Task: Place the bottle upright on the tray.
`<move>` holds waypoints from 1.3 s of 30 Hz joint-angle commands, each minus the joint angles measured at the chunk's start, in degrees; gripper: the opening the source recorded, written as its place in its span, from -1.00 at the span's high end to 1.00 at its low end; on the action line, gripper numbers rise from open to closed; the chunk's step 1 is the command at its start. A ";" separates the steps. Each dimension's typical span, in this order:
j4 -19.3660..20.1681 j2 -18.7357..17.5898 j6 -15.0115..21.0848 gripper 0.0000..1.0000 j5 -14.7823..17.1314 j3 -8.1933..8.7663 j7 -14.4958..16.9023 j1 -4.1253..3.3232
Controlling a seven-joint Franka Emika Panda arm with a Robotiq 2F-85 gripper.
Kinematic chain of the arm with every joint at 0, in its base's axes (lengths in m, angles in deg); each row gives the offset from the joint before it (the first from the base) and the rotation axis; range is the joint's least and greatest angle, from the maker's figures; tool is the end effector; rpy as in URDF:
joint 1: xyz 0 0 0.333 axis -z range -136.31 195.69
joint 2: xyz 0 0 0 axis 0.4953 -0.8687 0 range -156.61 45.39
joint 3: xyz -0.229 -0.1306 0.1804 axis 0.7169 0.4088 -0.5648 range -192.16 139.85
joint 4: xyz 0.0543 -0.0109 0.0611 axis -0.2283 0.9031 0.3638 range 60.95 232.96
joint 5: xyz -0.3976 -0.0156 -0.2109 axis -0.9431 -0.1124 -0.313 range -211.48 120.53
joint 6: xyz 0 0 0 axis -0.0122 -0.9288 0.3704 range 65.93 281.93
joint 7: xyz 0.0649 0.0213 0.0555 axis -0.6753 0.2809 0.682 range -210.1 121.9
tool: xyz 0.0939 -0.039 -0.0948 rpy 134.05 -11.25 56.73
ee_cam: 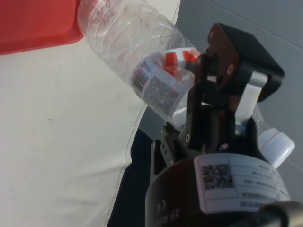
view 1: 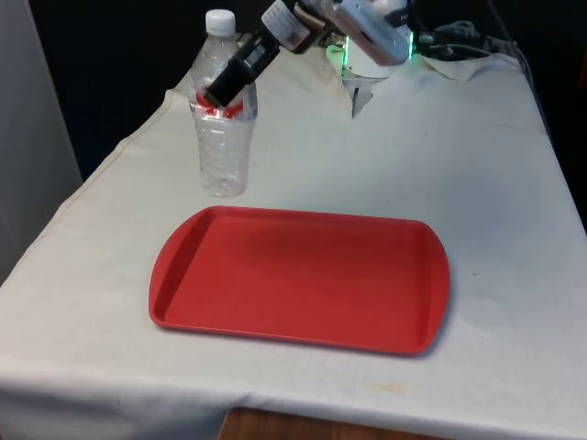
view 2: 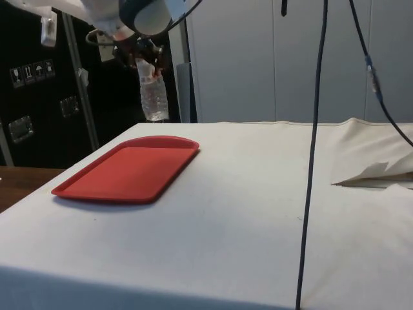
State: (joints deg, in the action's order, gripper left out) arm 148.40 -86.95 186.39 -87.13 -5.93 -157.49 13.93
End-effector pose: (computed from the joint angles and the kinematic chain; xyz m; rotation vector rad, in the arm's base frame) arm 0.7434 -0.0816 0.2961 1.7322 -1.8210 0.8352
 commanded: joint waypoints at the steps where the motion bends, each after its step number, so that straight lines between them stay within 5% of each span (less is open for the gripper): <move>1: -0.34 -0.46 0.69 0.35 0.46 -0.23 -0.23 0.29; 5: -1.03 -1.49 1.60 0.35 1.20 -0.46 -0.74 0.69; 6: -0.74 -1.26 0.80 0.35 0.40 -0.11 -0.80 0.17; 7: -1.15 -1.72 1.89 0.35 1.43 -0.46 -0.86 0.69; 13: -2.06 -3.44 3.32 0.35 2.41 -0.57 -1.72 1.03; 25: -4.53 -6.53 3.09 0.35 2.12 -0.63 -2.29 0.63; 39: -8.25 -10.43 3.15 0.35 4.64 -1.89 1.26 1.26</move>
State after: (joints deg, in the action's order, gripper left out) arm 140.61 -97.10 189.48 -83.46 -7.25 -157.09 14.68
